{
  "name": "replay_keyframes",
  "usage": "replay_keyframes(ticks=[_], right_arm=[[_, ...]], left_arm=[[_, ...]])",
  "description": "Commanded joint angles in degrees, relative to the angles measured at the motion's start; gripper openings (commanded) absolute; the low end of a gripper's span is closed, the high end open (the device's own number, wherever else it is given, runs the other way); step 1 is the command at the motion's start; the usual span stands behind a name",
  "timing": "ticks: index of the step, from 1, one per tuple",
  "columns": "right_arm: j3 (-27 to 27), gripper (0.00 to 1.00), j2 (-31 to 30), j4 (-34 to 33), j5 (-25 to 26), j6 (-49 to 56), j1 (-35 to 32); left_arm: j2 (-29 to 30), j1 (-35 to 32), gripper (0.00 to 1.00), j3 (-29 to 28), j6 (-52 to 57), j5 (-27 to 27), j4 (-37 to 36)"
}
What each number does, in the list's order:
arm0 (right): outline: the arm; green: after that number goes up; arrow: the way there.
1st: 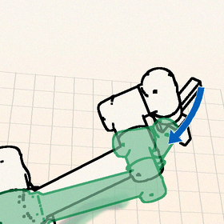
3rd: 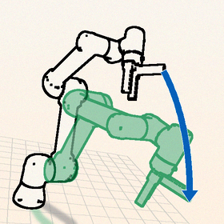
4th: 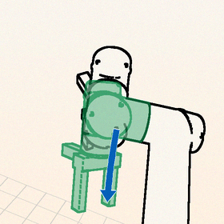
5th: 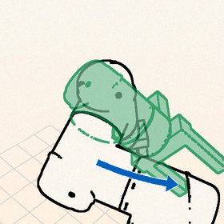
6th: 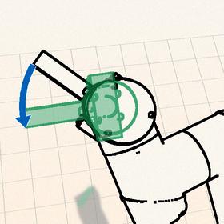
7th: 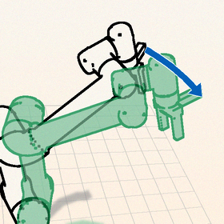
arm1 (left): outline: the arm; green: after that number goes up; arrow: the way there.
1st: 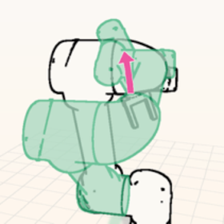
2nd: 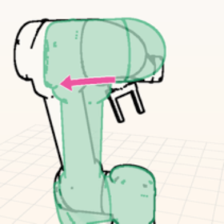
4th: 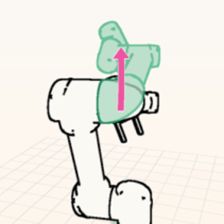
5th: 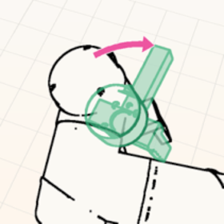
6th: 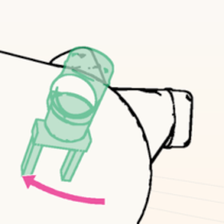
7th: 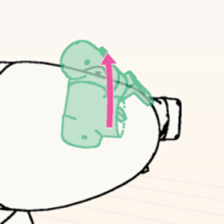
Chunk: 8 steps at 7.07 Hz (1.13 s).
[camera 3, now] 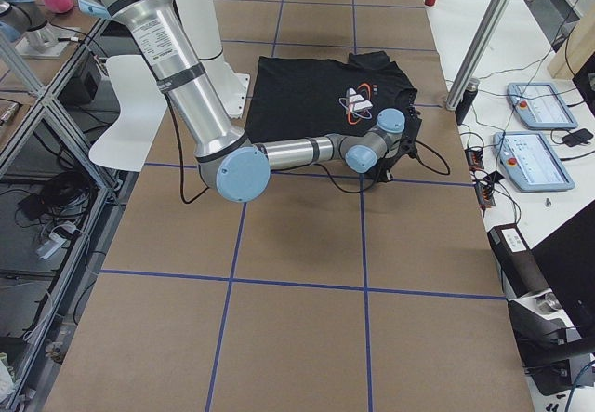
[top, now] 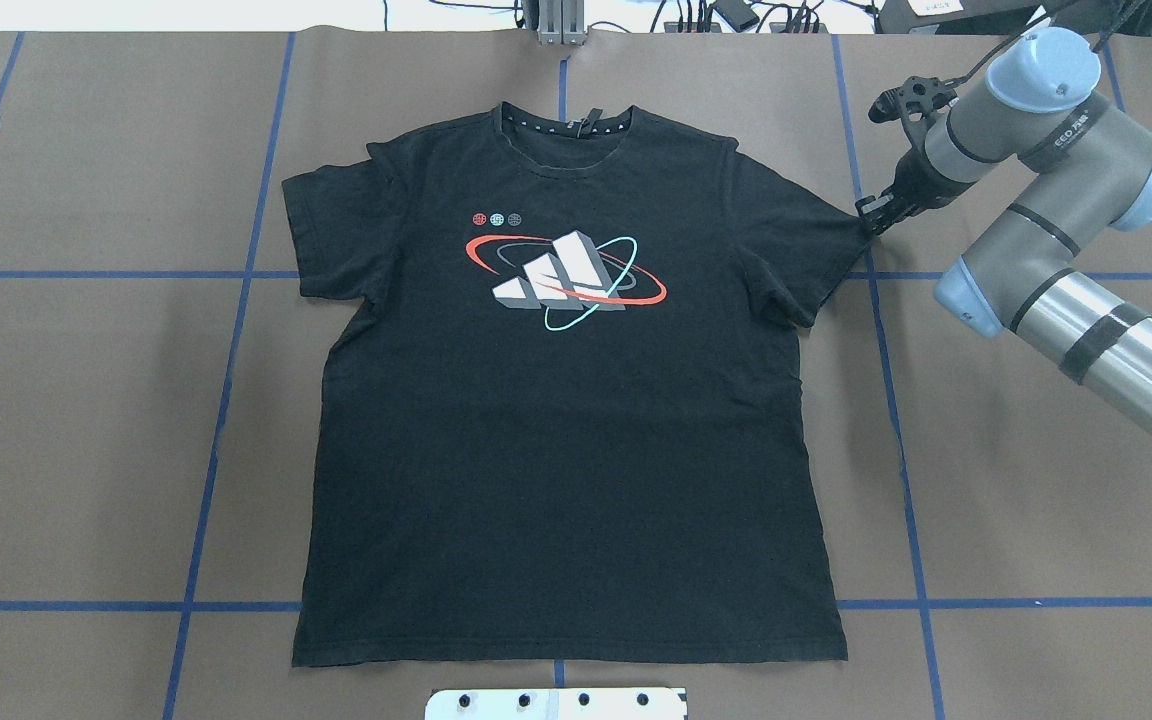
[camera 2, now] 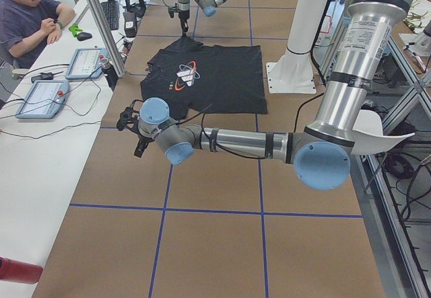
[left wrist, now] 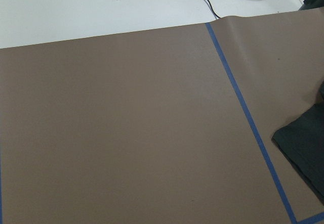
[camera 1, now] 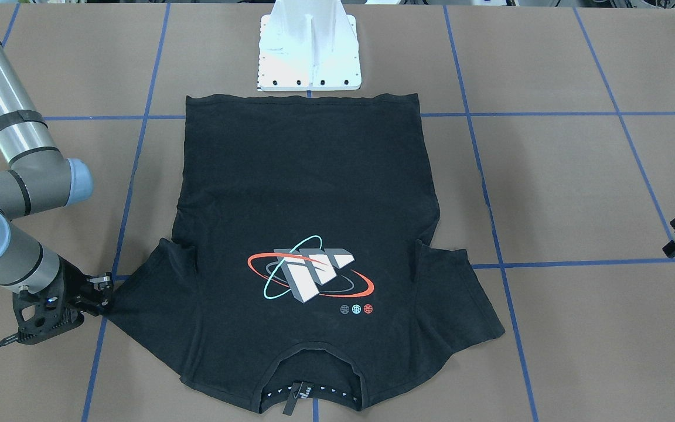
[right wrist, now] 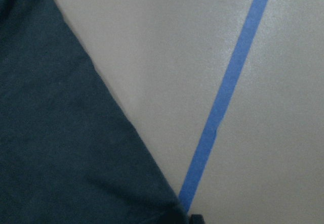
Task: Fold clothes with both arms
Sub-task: 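Lower the right gripper onto the sleeve nearest it and grasp it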
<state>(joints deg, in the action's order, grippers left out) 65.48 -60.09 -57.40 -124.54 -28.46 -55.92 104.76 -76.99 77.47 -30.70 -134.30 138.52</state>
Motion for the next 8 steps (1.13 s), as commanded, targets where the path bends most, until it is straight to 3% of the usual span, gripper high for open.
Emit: replay_keyframes(ticks=[1,6,8], right_arm=[[0.1,0.00,0.0,0.1,-0.1,0.1,-0.1],[3.1,0.00,2.4,0.4,-9.8,-0.5,-3.9],[3.2,0.00,6.5,0.3,-10.0,-0.6,-2.3]], left_arm=[[0.0,0.0,1.00,0.0,-0.1,0.0,0.0],[0.0,0.0,1.00,0.0,-0.1,0.0,0.0],[0.0,0.0,1.00,0.0,-0.1,0.0,0.0]])
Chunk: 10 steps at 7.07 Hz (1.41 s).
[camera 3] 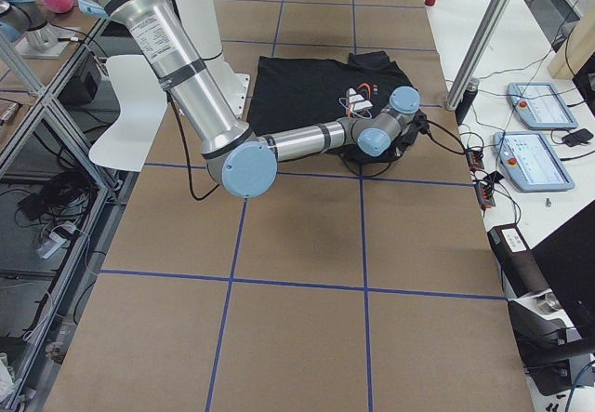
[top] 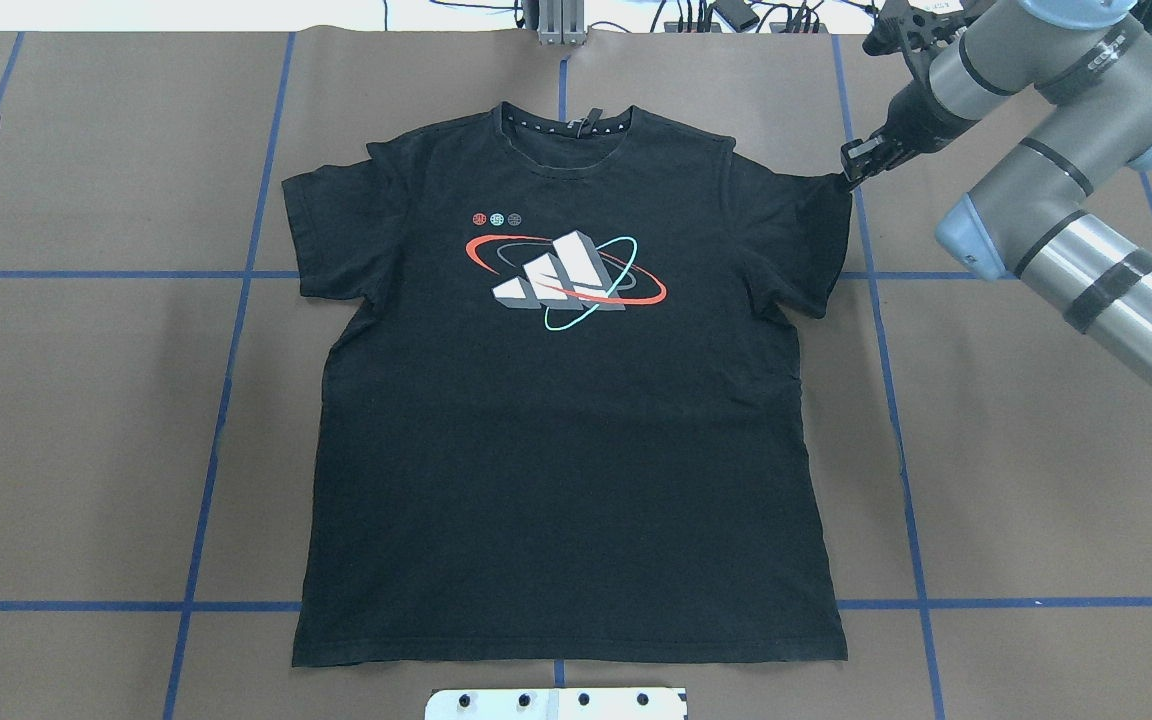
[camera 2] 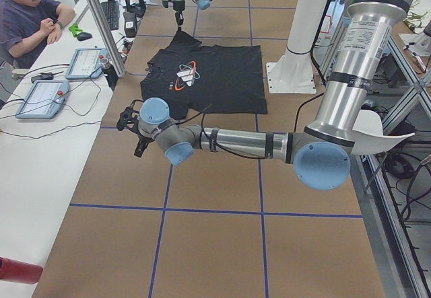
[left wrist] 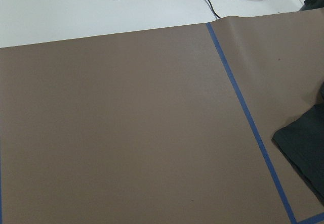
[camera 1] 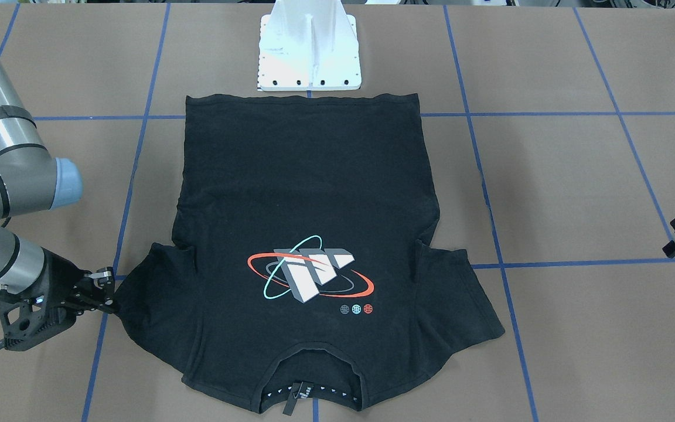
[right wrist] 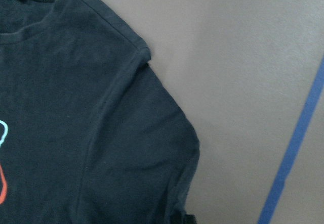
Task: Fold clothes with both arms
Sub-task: 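Fold the grasped sleeve inward toward the collar with the right gripper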
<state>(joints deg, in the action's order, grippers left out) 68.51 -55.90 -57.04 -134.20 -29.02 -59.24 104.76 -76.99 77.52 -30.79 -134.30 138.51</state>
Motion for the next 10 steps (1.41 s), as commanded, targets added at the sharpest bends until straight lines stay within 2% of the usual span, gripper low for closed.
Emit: replay_keyframes(ticks=[1,3,5,7,9,10], right_arm=[[-0.4,0.00,4.5,-0.4,0.0,-0.1,2.9],[-2.8,0.00,10.4,-0.6,5.1,-4.4,6.7],[-9.0,0.00,16.8,-0.6,10.9,-4.6,9.5],[-12.9,0.00,20.3,-0.5,13.5,-4.6,10.7],[-14.1,0.00,21.7,-0.5,15.7,-4.6,11.5],[-14.3,0.71,21.7,-0.5,15.7,-5.2,11.5]], left_arm=[[-0.1,0.0,1.00,-0.3,0.0,0.0,0.0],[-0.1,0.0,1.00,-0.5,0.1,0.0,0.0],[-0.1,0.0,1.00,-0.5,0.1,0.0,-0.1],[0.0,0.0,1.00,-0.5,0.0,0.0,-0.1],[0.0,0.0,1.00,-0.4,-0.1,0.0,0.0],[0.0,0.0,1.00,-0.4,-0.1,0.0,0.0]])
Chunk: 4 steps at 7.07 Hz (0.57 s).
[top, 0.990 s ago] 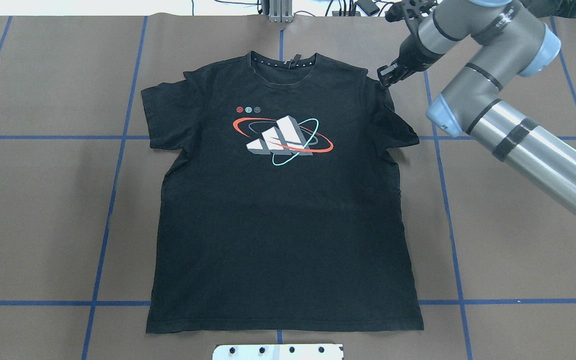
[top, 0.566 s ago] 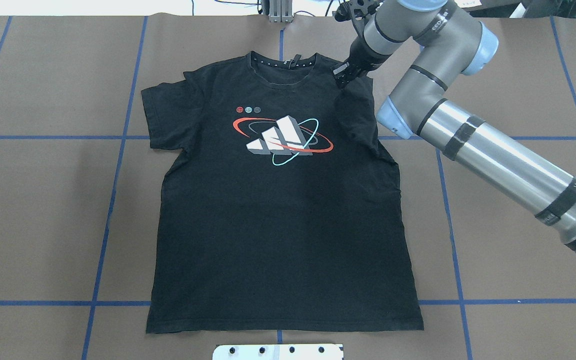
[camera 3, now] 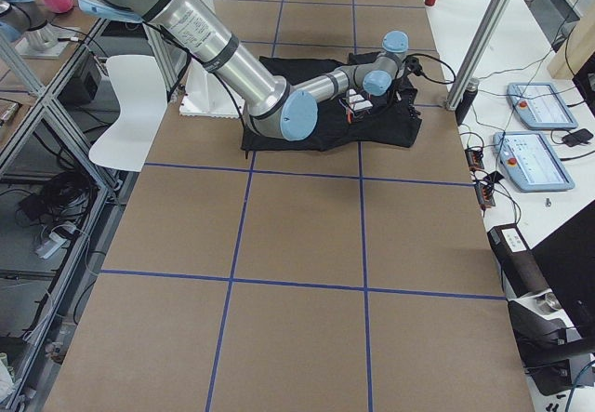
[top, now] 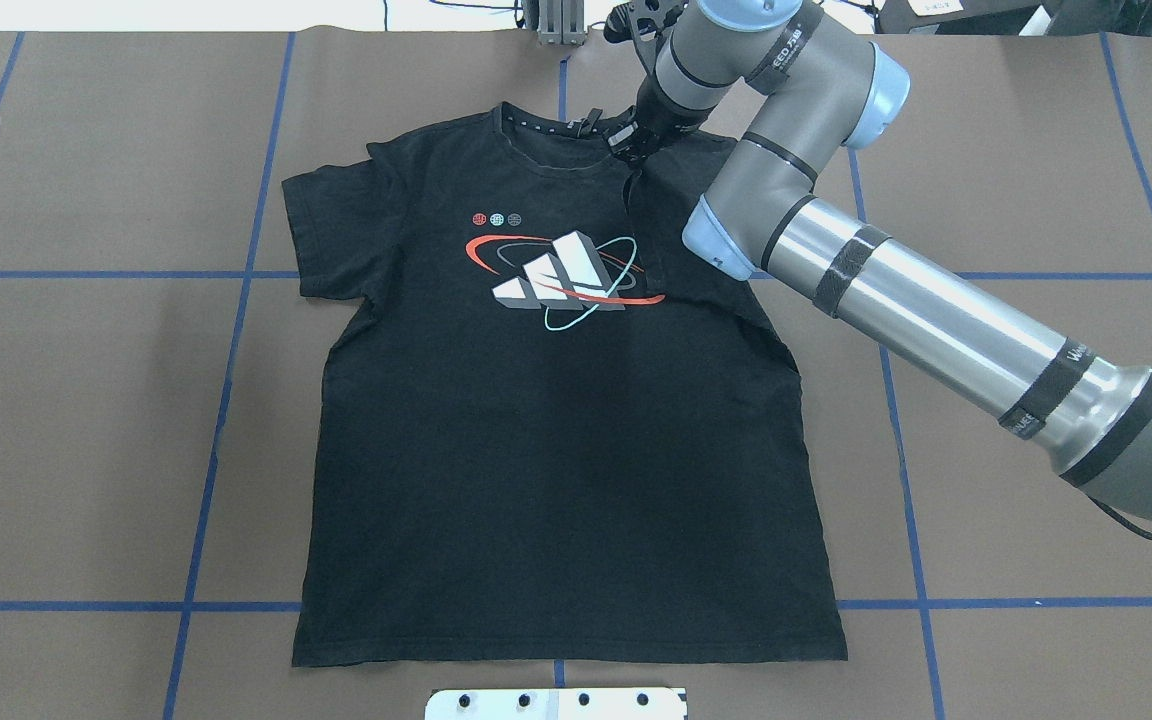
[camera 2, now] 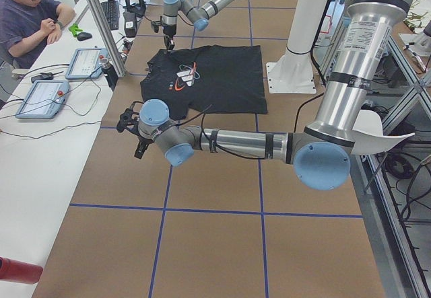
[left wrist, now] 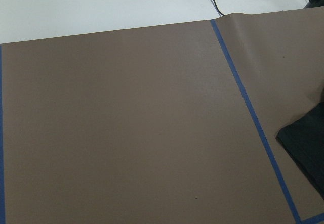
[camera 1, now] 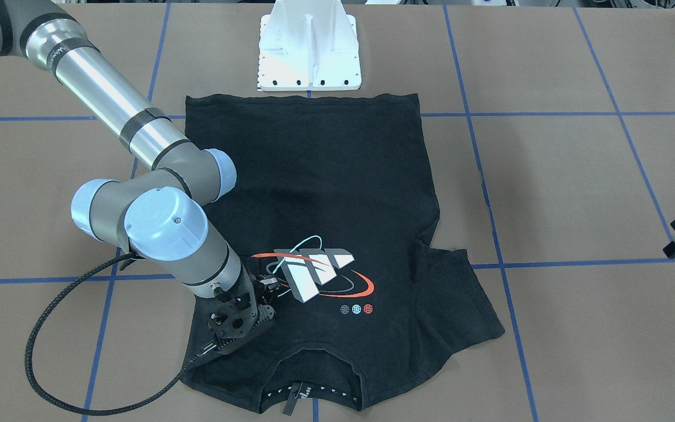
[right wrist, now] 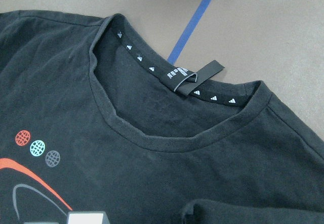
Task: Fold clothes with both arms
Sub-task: 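Fold the grasped sleeve inward toward the collar with the right gripper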
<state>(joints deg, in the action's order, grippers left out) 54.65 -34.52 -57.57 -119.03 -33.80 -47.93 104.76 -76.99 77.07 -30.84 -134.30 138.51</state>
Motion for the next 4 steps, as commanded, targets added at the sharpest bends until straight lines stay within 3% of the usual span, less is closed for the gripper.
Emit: replay_keyframes(ticks=[1,4], right_arm=[[-0.4,1.00,0.3,0.3,0.6,-2.2,0.2],[-0.3,1.00,0.3,0.1,0.1,-4.5,-1.6]], left_arm=[[0.0,0.0,1.00,0.1,0.0,0.0,0.0],[0.0,0.0,1.00,0.0,0.1,0.0,-0.1]])
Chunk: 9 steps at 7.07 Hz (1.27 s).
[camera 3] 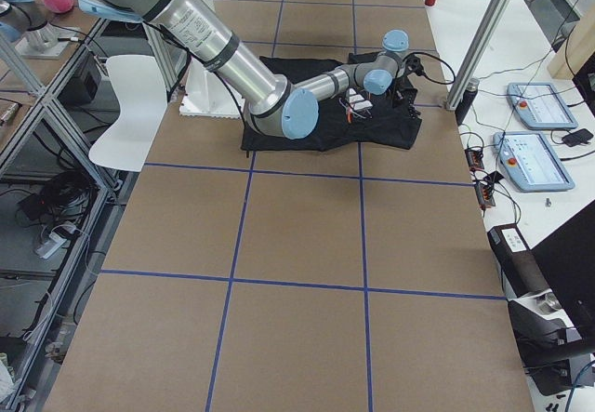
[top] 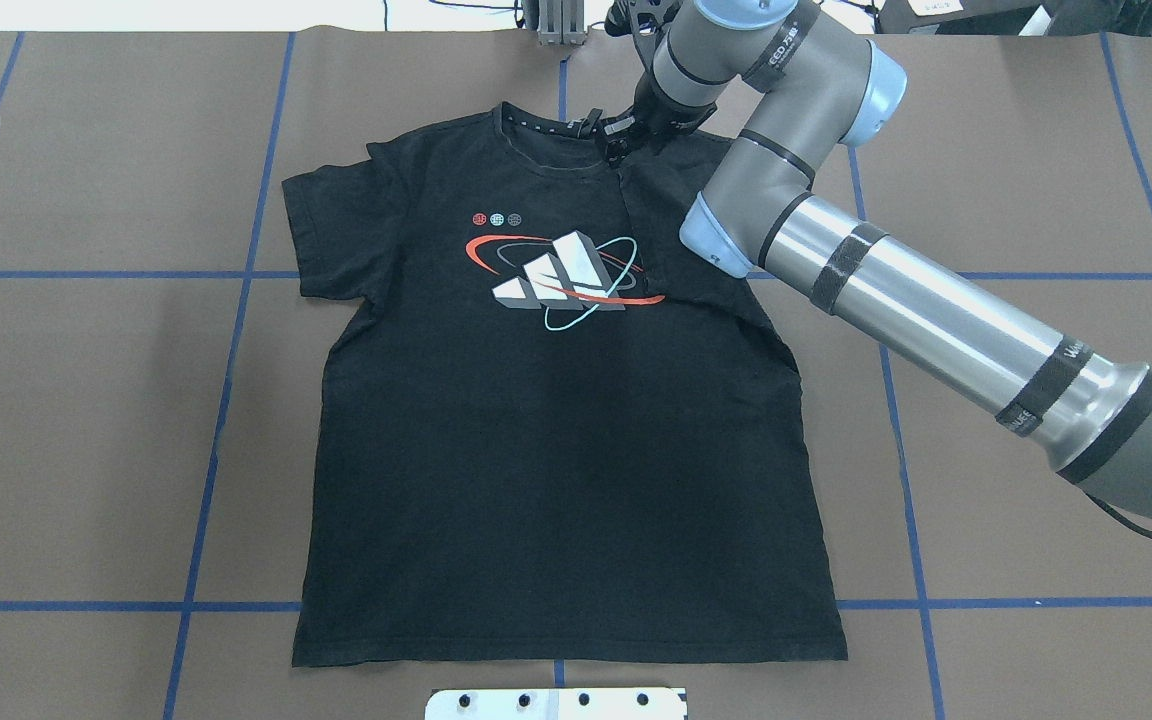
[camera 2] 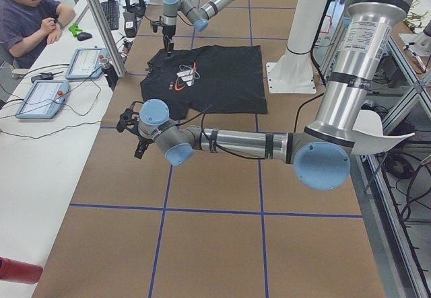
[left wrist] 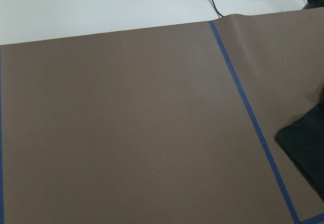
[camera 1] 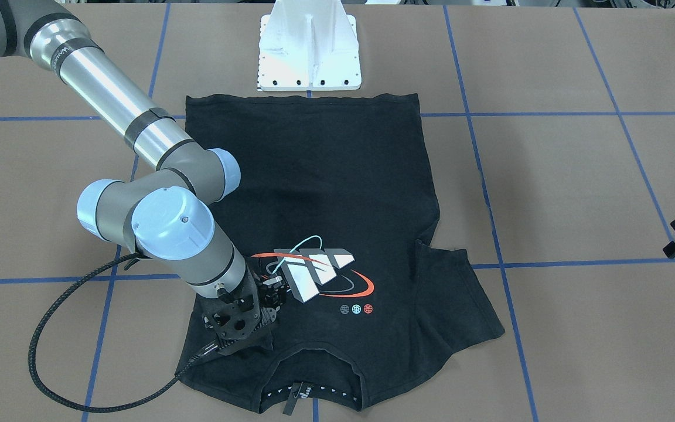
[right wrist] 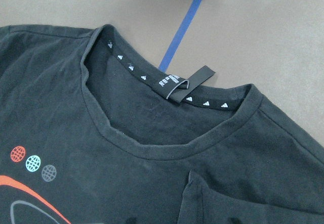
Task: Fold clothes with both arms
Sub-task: 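Fold the grasped sleeve inward toward the collar with the right gripper, then release the sleeve and raise the right gripper while the left arm reaches in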
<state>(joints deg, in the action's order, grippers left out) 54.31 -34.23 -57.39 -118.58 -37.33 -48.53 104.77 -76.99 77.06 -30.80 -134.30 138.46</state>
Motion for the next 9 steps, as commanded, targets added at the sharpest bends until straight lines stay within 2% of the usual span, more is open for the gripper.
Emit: replay_keyframes(ticks=[1,2,3,4,6,7,8,9], right_arm=[[0.1,1.00,0.0,-0.3,-3.1,-1.7,-3.2],[0.1,1.00,-0.1,-0.4,-7.4,-2.1,-5.9],[0.1,1.00,-0.6,-0.4,-12.4,-2.0,-8.8],[0.9,1.00,-1.0,-1.4,-15.2,-2.0,-10.7],[7.7,1.00,-5.6,-4.7,-15.3,-2.0,-11.7],[9.0,1.00,-7.2,-5.4,-15.2,-2.2,-12.4],[9.0,1.00,-7.6,-6.1,-15.0,-2.4,-12.5],[9.1,1.00,-7.4,-7.5,-14.7,-2.5,-12.5]], left_arm=[[0.3,0.1,1.00,-0.2,-0.1,0.0,0.0],[0.9,1.2,1.00,-0.3,-1.8,0.2,0.5],[2.2,3.7,1.00,-0.3,-8.9,0.4,3.5],[3.9,6.6,1.00,-0.4,-14.7,2.4,5.8],[9.8,16.6,1.00,-1.7,-24.2,13.1,6.0],[13.1,20.8,1.00,-5.0,-26.4,18.8,7.6],[16.2,21.5,1.00,-10.7,-28.0,21.7,12.6],[17.8,21.6,1.00,-16.7,-28.0,22.0,17.8]])
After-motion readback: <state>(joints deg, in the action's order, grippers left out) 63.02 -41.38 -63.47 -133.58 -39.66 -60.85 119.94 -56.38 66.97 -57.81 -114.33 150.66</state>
